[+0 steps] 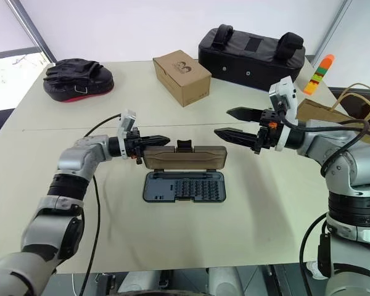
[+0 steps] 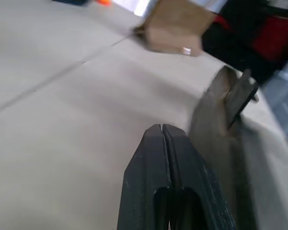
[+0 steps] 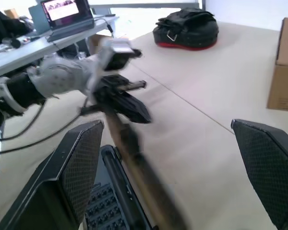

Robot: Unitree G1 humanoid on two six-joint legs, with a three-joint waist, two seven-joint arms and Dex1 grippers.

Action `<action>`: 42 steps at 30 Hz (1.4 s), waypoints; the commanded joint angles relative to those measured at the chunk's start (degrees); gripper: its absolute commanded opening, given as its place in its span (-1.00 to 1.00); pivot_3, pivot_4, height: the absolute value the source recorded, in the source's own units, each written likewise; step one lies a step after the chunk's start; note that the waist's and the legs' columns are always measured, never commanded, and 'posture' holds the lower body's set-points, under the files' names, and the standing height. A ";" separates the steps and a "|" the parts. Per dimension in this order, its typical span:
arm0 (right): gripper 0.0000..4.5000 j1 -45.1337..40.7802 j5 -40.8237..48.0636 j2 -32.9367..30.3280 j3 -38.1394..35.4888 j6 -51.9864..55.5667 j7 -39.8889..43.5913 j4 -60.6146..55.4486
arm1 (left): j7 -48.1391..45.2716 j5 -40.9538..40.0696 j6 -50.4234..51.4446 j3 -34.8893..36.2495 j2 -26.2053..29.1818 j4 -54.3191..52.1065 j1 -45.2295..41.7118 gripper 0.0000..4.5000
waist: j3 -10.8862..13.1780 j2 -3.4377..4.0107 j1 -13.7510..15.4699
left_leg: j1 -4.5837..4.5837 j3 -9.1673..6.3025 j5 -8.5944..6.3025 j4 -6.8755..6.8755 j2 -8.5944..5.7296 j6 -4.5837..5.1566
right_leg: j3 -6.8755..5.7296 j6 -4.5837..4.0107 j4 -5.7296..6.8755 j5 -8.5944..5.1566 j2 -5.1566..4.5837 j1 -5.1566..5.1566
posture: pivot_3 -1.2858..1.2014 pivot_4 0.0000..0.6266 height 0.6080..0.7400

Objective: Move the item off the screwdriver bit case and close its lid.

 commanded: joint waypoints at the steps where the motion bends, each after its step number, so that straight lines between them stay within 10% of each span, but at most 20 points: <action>1: 0.97 -0.68 1.19 -0.95 -0.52 -0.57 -0.44 -1.25 | -3.48 -3.61 5.84 -3.36 3.28 -11.76 2.64 -1.00 | 0.00 0.00 -0.01 | 0.00 0.00 0.00 0.00 0.00 0.00 | 0.00 0.00 0.00 0.00 0.00 0.00 | 0.03 -0.52 1.00; 9: 0.97 -1.50 0.06 -2.01 3.63 -1.73 0.98 -1.35 | -8.92 -0.35 3.59 -12.23 12.92 -19.46 9.59 -1.00 | 0.00 0.05 -0.23 | 0.03 0.02 0.00 -0.01 0.02 0.00 | 0.03 -0.01 0.02 0.00 0.06 0.00 | 0.03 -0.52 1.00; 14: 0.97 -0.86 -0.54 -2.02 5.63 -2.74 0.81 -1.95 | -4.02 -0.73 1.82 -9.42 9.86 -13.45 6.41 -1.00 | 0.02 0.03 0.49 | 0.02 0.00 -0.01 0.07 0.01 0.02 | -0.04 -0.01 0.00 0.00 0.02 0.06 | 0.03 -0.52 1.00; 23: -0.98 4.19 -0.28 -1.89 13.84 -2.52 2.22 -12.95 | 2.62 2.12 -7.01 -5.95 1.05 6.40 -7.51 -1.00 | 0.05 -0.03 1.00 | 0.00 0.07 -0.01 0.13 -0.02 0.04 | -0.02 0.03 -0.06 0.00 0.06 0.05 | 0.03 -0.52 1.00; 42: -0.98 16.09 -18.45 -6.23 31.54 -10.25 -4.12 -29.84 | -5.49 17.80 -22.97 -16.17 -10.88 36.11 -19.31 -1.00 | 0.07 -0.13 1.27 | -0.02 0.08 -0.04 0.22 -0.05 0.12 | -0.04 0.04 -0.03 0.00 0.16 0.09 | 0.03 -0.52 1.00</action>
